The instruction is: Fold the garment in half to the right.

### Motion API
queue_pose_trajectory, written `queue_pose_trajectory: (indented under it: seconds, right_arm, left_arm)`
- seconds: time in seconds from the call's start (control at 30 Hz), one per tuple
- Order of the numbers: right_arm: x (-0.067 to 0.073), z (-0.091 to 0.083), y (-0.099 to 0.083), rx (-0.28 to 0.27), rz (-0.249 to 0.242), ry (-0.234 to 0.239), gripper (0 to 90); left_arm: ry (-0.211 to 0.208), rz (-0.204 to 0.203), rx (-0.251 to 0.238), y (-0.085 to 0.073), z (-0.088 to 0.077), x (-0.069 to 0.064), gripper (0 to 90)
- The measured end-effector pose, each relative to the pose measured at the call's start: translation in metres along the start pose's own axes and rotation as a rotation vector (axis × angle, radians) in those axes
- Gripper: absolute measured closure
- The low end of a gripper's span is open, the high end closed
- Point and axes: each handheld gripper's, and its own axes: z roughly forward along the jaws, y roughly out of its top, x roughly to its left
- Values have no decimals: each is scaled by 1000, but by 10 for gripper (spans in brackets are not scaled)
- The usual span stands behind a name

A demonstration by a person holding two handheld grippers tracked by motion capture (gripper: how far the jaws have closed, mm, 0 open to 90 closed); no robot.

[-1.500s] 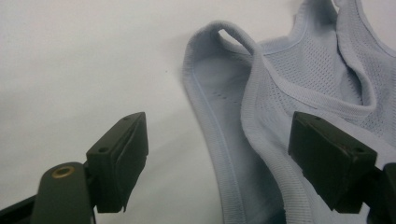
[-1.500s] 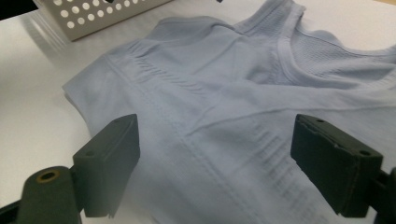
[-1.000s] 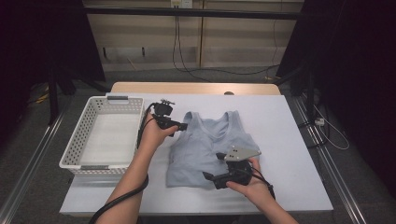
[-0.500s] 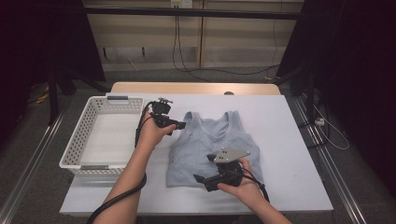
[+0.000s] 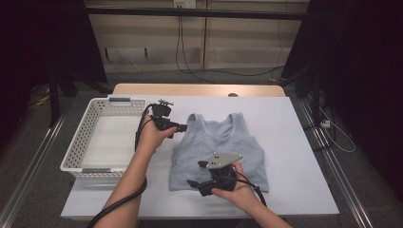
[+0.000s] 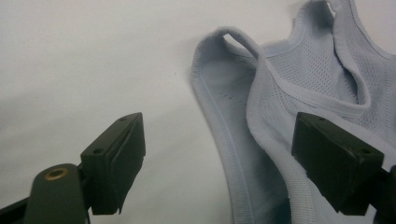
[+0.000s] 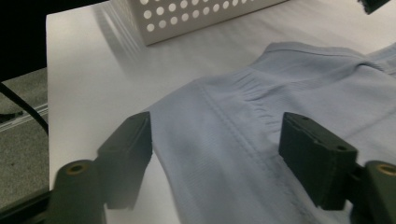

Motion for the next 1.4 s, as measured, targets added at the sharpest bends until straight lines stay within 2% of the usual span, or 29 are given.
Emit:
queue_pose_trajectory:
  seconds: [0.3,0.53,0.67,0.73,0.83,1.0,1.1,1.13,1.2,1.27,1.4]
  right_arm:
    - [8,4,5,-17,-22,33,355]
    - [6,25,-1,70,-31,85,387]
    - [6,38,-3,86,-33,81,395]
    - [8,44,-4,121,-38,78,388]
    - [12,47,-3,140,-78,68,356]
    - [15,48,-3,152,-111,47,377]
    - [14,48,-3,146,-82,33,440]
    - [14,48,-3,152,-106,29,447]
    - [13,48,-3,153,-113,25,492]
    - [12,48,-3,150,-110,15,555]
    - [9,46,-4,142,-92,-10,742]
  left_arm:
    - [5,-3,-6,-1,-2,0,180]
    - [-1,-1,-4,-1,0,-1,179]
    - [0,-1,-4,-1,1,0,180]
    - [3,-1,-3,-1,1,1,180]
    - [0,-2,-1,-1,1,2,180]
    - [-5,-6,0,-1,3,3,180]
    - [-3,-6,-1,-1,4,3,181]
    - [-5,-7,-4,-1,5,3,181]
    - [-7,0,-5,-1,6,3,178]
    - [-14,9,-4,-1,7,3,173]
    - [-12,17,-27,0,7,3,161]
